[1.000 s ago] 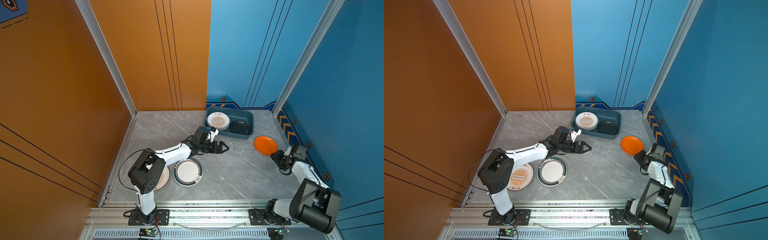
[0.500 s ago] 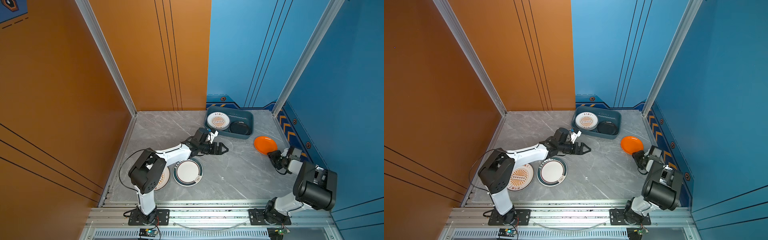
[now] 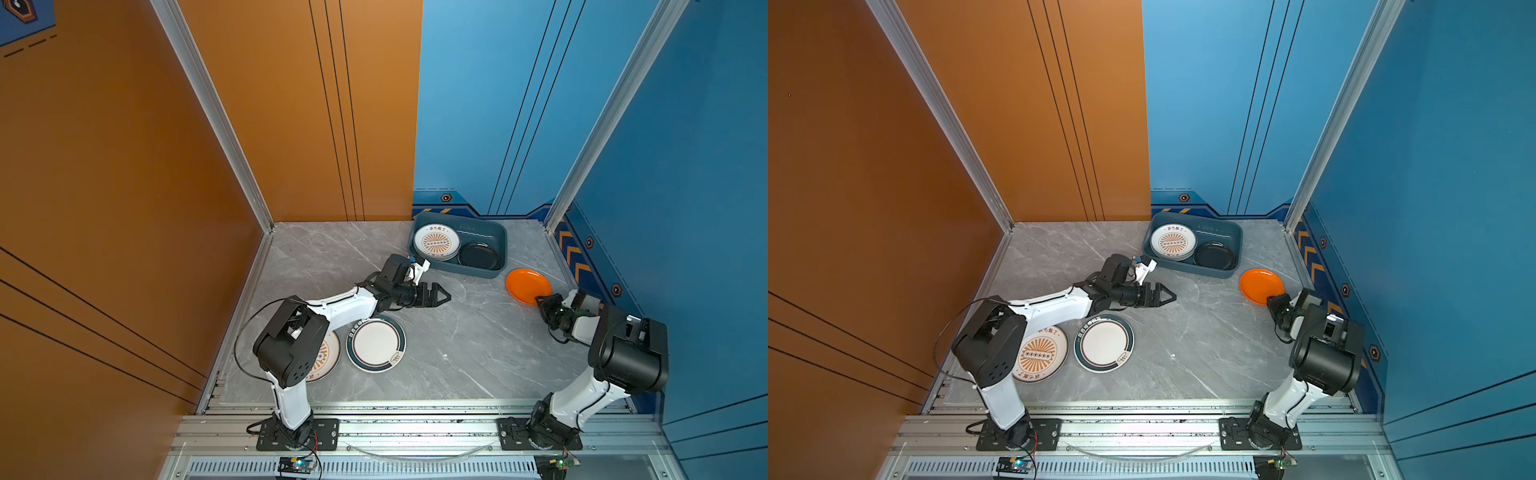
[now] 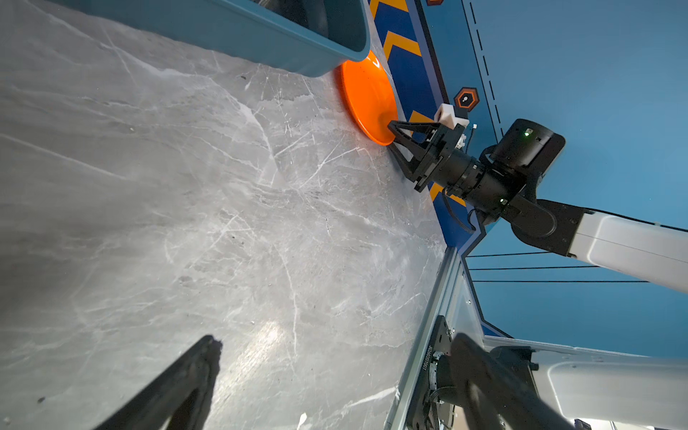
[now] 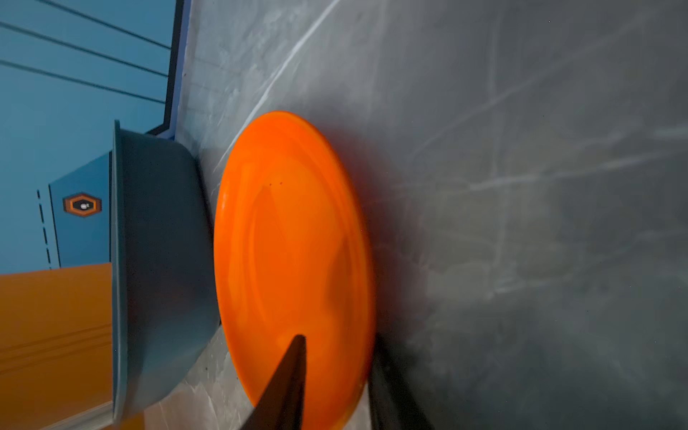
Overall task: Place the plates into the plastic bin on the countertop
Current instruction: 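Grasp the orange plate rim with the right gripper and drag it toward the left gripper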
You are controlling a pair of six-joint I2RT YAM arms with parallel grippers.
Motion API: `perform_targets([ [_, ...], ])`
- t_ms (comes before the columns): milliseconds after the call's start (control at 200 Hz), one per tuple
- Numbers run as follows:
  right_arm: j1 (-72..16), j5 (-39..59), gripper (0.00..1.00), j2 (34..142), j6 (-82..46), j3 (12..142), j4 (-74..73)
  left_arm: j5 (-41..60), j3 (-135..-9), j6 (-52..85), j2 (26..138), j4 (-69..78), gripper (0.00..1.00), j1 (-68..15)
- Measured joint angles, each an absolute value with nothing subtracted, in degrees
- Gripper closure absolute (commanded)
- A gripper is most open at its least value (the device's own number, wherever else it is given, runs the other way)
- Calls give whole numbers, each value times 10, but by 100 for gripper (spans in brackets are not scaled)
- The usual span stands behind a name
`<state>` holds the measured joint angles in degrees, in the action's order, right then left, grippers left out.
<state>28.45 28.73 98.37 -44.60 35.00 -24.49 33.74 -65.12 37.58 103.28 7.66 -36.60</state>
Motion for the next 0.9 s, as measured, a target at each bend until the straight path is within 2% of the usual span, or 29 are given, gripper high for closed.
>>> perform_targets([
  [115, 283, 283, 92, 988, -454, 352, -241, 339, -648, 376, 1032, 80, 2, -360],
  [295, 279, 286, 99, 989, -455, 354, -240, 341, -648, 376, 1032, 81, 2, -360],
  [566, 272, 284, 100, 963, -448, 350, -201, 341, -648, 376, 1032, 82, 2, -360],
  [896, 231, 291, 100, 807, -387, 328, -46, 342, -648, 376, 1032, 91, 2, -367],
])
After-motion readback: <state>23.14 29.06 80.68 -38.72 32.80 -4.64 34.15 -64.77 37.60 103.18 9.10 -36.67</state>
